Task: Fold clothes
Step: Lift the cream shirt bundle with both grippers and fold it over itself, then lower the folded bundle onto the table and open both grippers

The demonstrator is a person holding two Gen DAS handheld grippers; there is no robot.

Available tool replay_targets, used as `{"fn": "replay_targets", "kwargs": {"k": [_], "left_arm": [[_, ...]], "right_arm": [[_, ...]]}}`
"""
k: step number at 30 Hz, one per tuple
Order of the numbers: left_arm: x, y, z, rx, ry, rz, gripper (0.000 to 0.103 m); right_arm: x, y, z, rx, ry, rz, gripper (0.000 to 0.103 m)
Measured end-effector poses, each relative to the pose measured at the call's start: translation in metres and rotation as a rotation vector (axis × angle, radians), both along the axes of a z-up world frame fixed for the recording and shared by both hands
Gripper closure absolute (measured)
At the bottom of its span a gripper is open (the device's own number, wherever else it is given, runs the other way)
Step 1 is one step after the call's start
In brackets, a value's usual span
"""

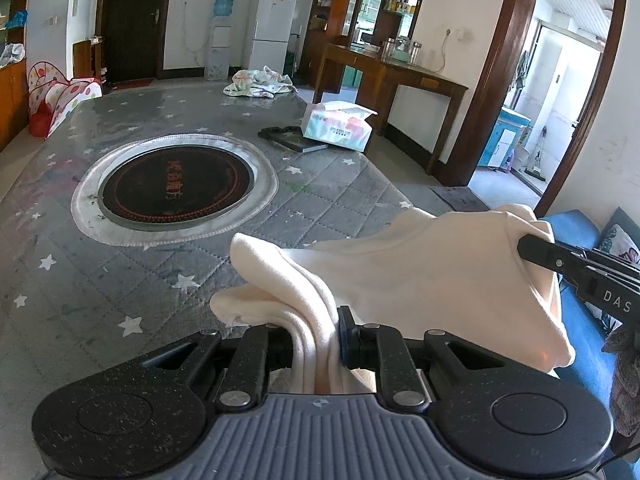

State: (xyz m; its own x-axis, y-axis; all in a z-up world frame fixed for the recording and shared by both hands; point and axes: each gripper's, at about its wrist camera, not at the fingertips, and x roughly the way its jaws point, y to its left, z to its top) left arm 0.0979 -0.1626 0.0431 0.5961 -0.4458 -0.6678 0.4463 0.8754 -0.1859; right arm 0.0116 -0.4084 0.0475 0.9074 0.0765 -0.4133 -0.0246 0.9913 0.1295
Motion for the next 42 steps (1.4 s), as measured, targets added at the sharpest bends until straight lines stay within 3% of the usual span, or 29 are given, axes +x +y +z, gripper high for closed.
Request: {"fn": "replay_targets", "kwargs": {"k": [13,27,31,39,42], "left_arm": [[0.016,0.0,-0.029,0.004,0.082,0.008,0.086],[0.024,0.011,-0.05,0.004,0.143,0.022,0.078],[0.023,0.011,-0.051,0.017,0.136,0.034,0.064],[0.021,0.017,-0.055,0.023,0.125,0.047,0.054],[0.019,0.017,-0.055,0.037,0.112,0.052,0.048]], "right_arm": [[0.019,-0.011,-0.03,0.006,0.075,-0.025,0.093],[0.041,-0.017,-0.062,-0.035,0.174,-0.055,0.09],[0.041,-0.017,-0.064,-0.046,0.183,-0.062,0.085],[0.026,-0.009,-0.058,-0.07,0.148,-0.045,0.073],[0.019,0.0,-0.055,-0.081,0.133,-0.011,0.073]]}}
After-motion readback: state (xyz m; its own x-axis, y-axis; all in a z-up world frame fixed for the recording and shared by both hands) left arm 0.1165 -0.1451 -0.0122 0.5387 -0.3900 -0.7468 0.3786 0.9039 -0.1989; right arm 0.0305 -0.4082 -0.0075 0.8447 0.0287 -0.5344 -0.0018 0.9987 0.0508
